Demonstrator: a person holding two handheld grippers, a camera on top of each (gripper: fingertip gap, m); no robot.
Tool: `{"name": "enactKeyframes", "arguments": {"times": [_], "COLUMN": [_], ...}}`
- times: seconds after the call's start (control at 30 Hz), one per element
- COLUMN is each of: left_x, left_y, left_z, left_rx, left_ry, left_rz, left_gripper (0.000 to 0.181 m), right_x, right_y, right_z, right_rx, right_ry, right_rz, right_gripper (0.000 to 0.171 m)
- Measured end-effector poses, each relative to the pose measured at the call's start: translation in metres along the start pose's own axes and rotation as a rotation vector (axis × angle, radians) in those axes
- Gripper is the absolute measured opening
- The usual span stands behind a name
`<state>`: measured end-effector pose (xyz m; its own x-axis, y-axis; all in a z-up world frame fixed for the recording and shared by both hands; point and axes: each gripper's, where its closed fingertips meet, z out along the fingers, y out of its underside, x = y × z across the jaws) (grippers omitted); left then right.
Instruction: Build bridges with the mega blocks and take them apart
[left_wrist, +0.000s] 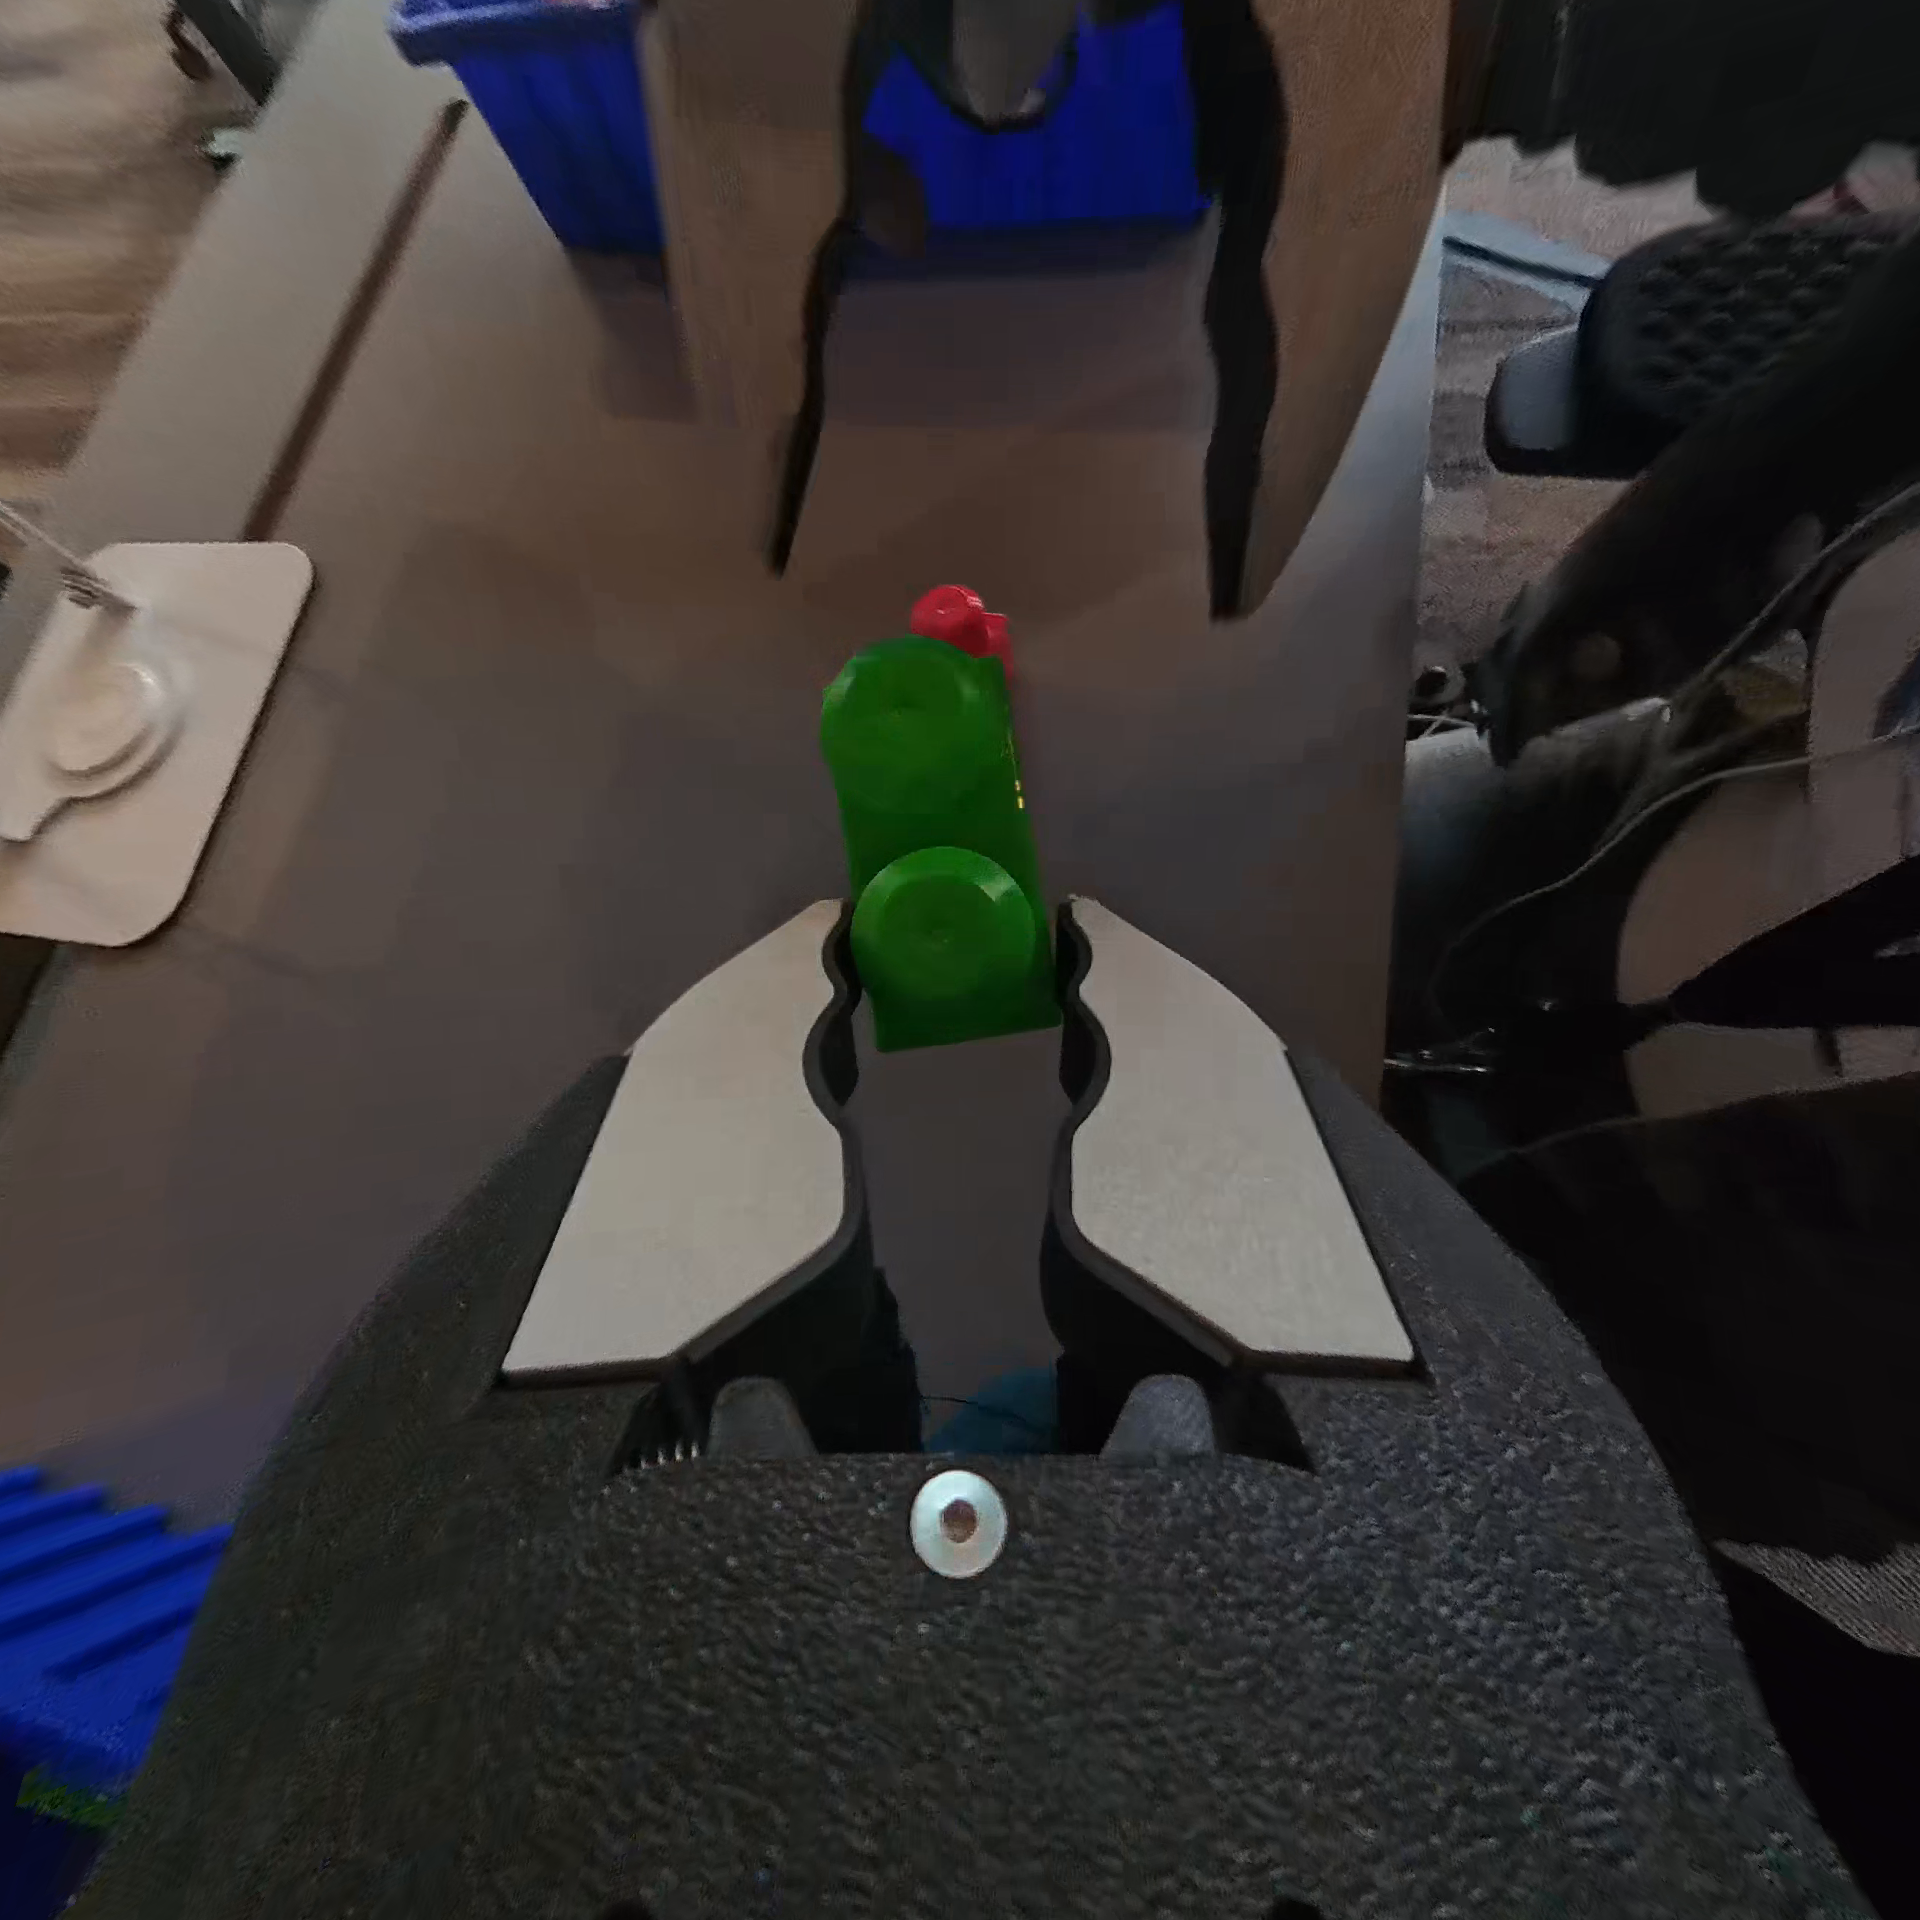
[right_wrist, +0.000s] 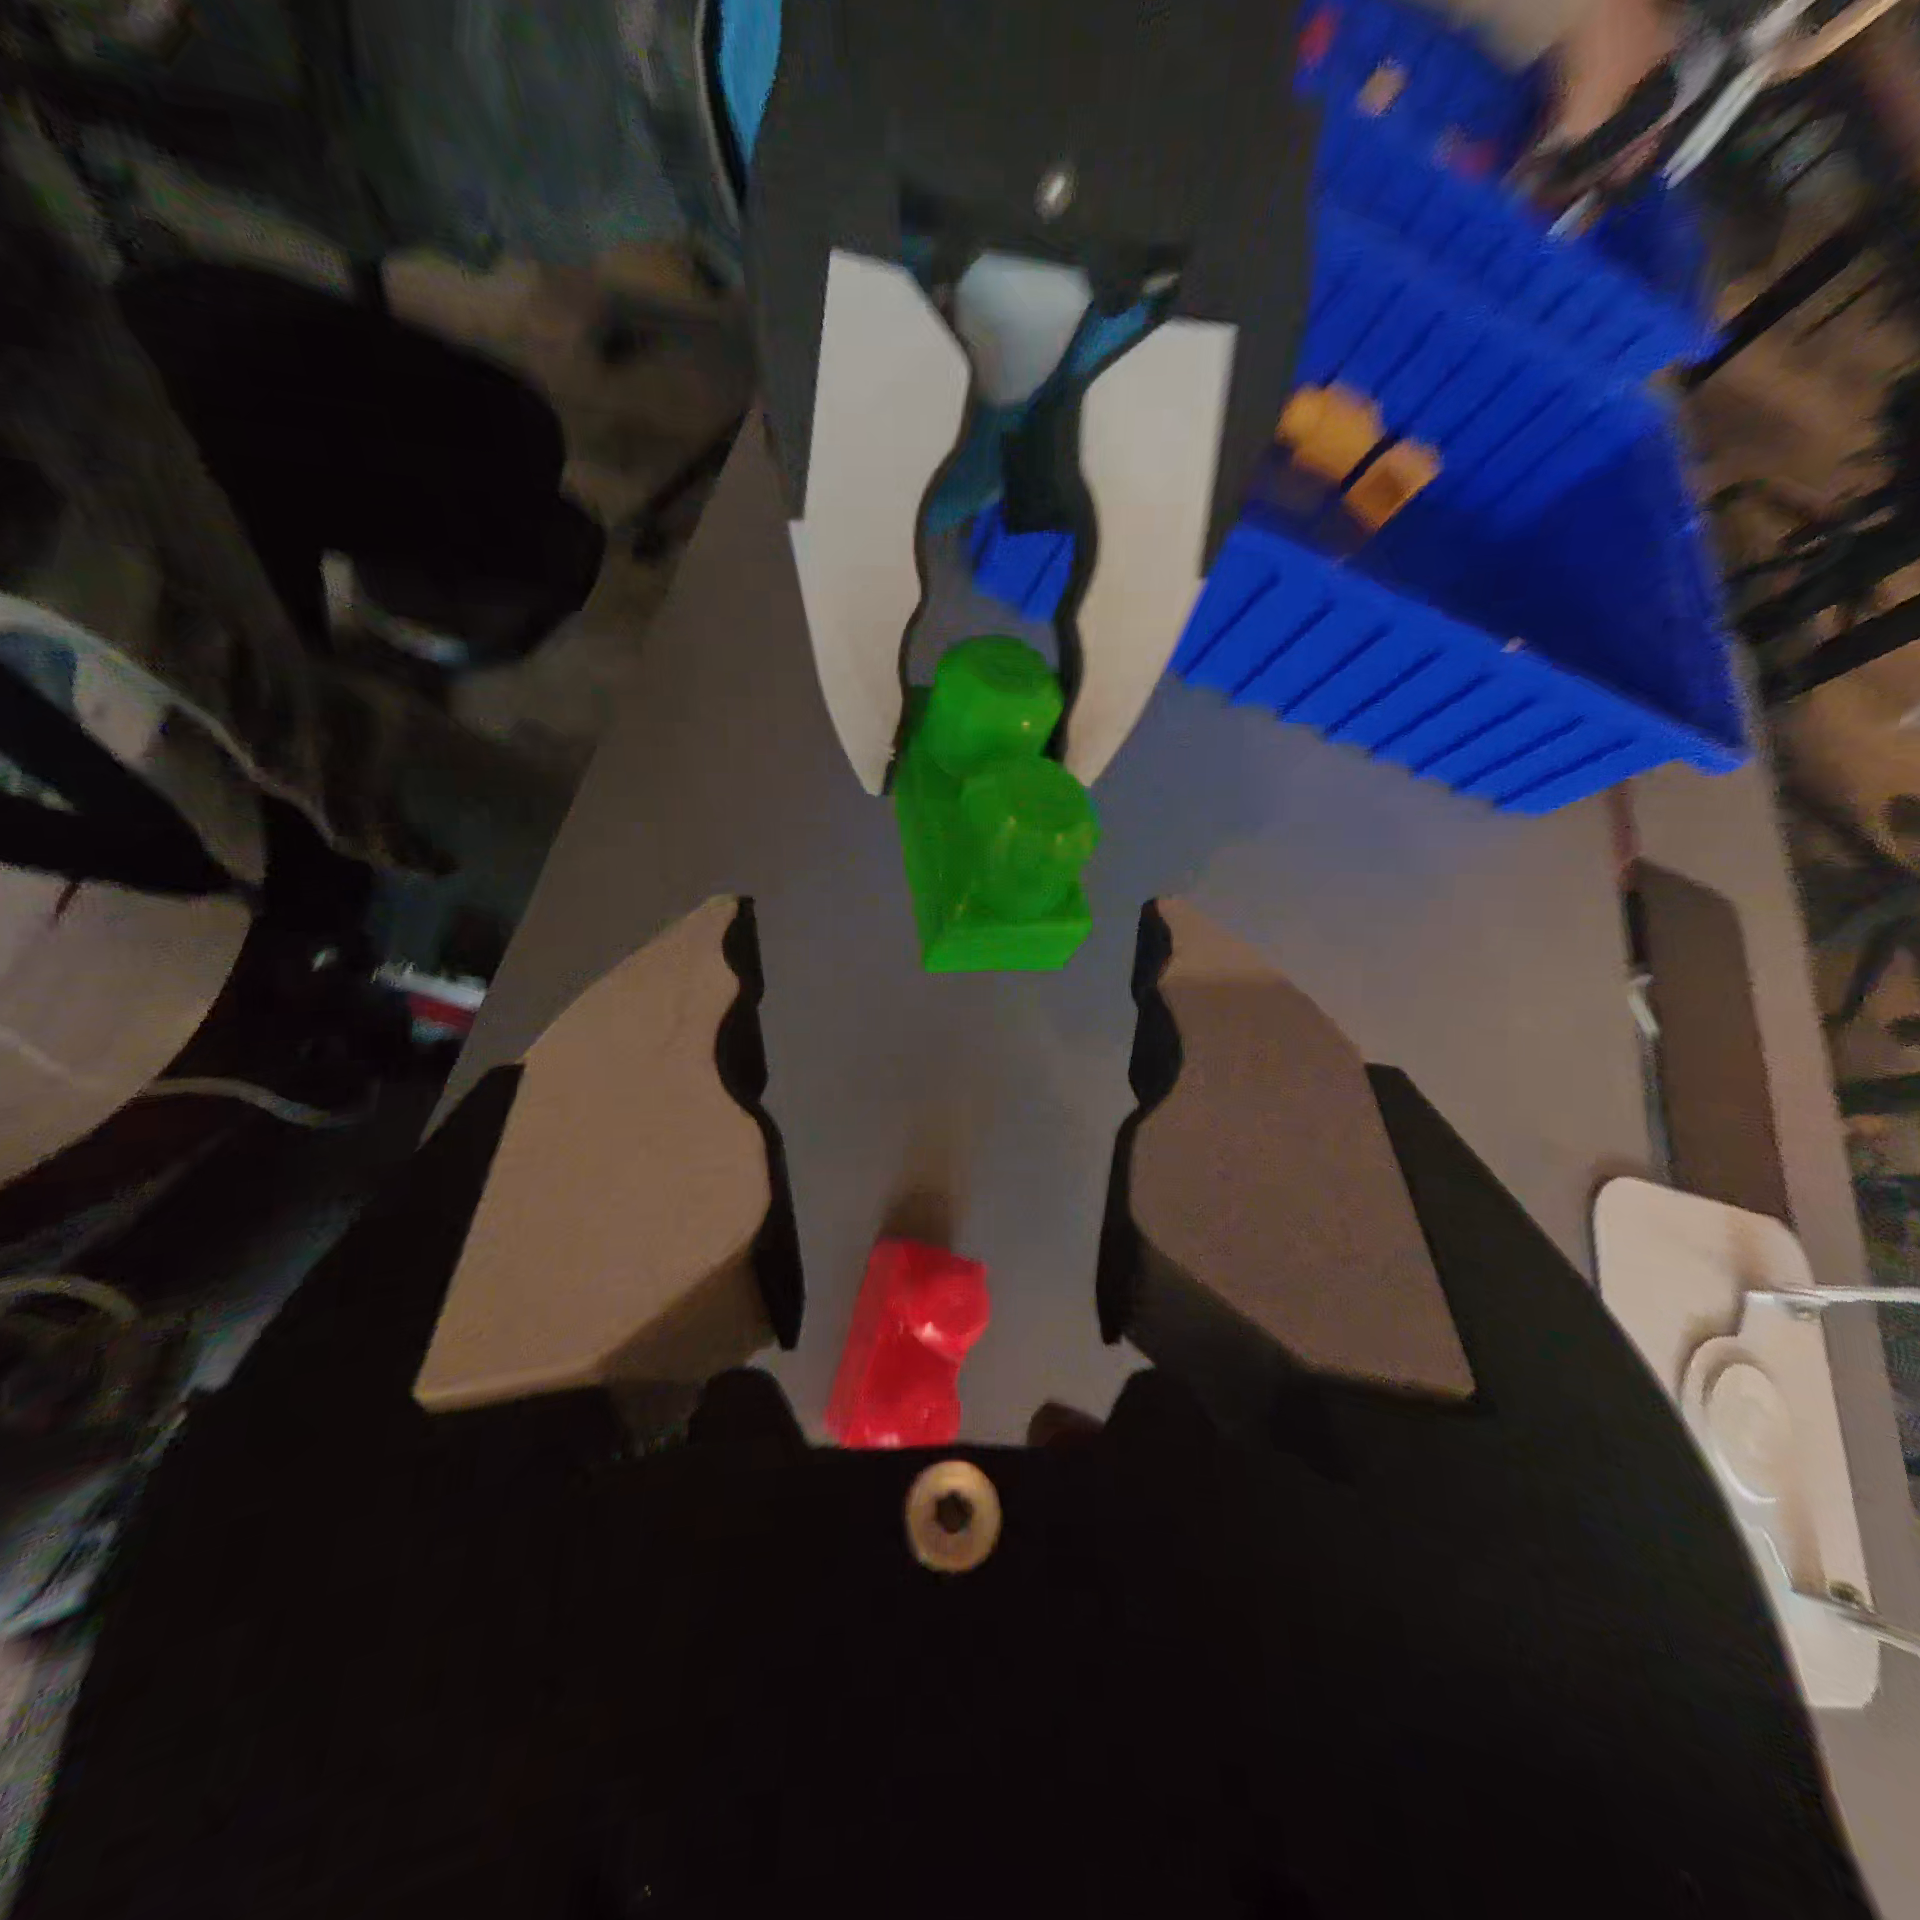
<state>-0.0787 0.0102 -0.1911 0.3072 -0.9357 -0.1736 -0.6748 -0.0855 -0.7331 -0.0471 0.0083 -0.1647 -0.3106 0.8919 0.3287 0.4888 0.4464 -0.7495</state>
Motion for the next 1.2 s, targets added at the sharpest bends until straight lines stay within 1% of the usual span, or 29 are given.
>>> {"name": "enactKeyframes", "arguments": {"times": [0.03,0.13,0.27,0.33,0.37,0.4,0.47,0.53,0.6,0.77,0.83,0.97,1.03,1.1,1.2], "left_x": [0.002,0.002,0.005,0.008,0.008,0.007,0.006,0.008,0.008,0.007,0.006,0.004,0.001,-0.007,-0.025], "left_y": [0.000,-0.001,-0.004,-0.007,-0.010,-0.011,-0.013,-0.018,-0.021,-0.023,-0.023,-0.024,-0.028,-0.028,-0.024], "left_z": [0.003,0.011,0.020,0.024,0.025,0.025,0.024,0.024,0.023,0.024,0.024,0.024,0.020,0.011,-0.011], "left_rx": [-0.023,-0.085,-0.128,-0.128,-0.110,-0.109,-0.107,-0.078,-0.074,-0.076,-0.078,-0.073,-0.016,0.034,0.134], "left_ry": [0.002,-0.019,-0.009,0.005,0.008,0.011,0.014,0.033,0.035,0.040,0.038,0.024,0.017,-0.023,-0.124], "left_rz": [0.000,0.009,0.003,0.007,0.010,0.001,-0.006,0.002,0.015,0.013,0.010,0.015,-0.016,-0.034,-0.080], "left_gripper": [0.035,0.035,0.036,0.035,0.035,0.035,0.035,0.036,0.035,0.036,0.036,0.036,0.036,0.035,0.035], "right_x": [-0.003,-0.003,0.005,0.007,0.005,0.004,0.005,0.001,0.000,0.000,0.000,0.003,0.006,0.013,0.026], "right_y": [0.004,0.015,0.023,0.024,0.023,0.023,0.024,0.025,0.024,0.026,0.028,0.027,0.025,0.027,0.046], "right_z": [0.006,0.018,0.023,0.025,0.024,0.023,0.021,0.021,0.021,0.018,0.018,0.018,0.016,0.008,-0.007], "right_rx": [-0.074,-0.243,-0.368,-0.399,-0.400,-0.404,-0.414,-0.414,-0.407,-0.412,-0.417,-0.377,-0.326,-0.302,-0.329], "right_ry": [-0.039,-0.088,-0.089,-0.091,-0.108,-0.114,-0.119,-0.144,-0.155,-0.161,-0.168,-0.138,-0.119,-0.090,-0.033], "right_rz": [-0.010,-0.024,-0.047,-0.058,-0.051,-0.037,-0.022,-0.013,-0.013,-0.003,-0.011,-0.033,-0.009,0.032,0.118], "right_gripper": [0.067,0.063,0.055,0.051,0.046,0.045,0.048,0.047,0.040,0.038,0.034,0.034,0.034,0.034,0.034]}}
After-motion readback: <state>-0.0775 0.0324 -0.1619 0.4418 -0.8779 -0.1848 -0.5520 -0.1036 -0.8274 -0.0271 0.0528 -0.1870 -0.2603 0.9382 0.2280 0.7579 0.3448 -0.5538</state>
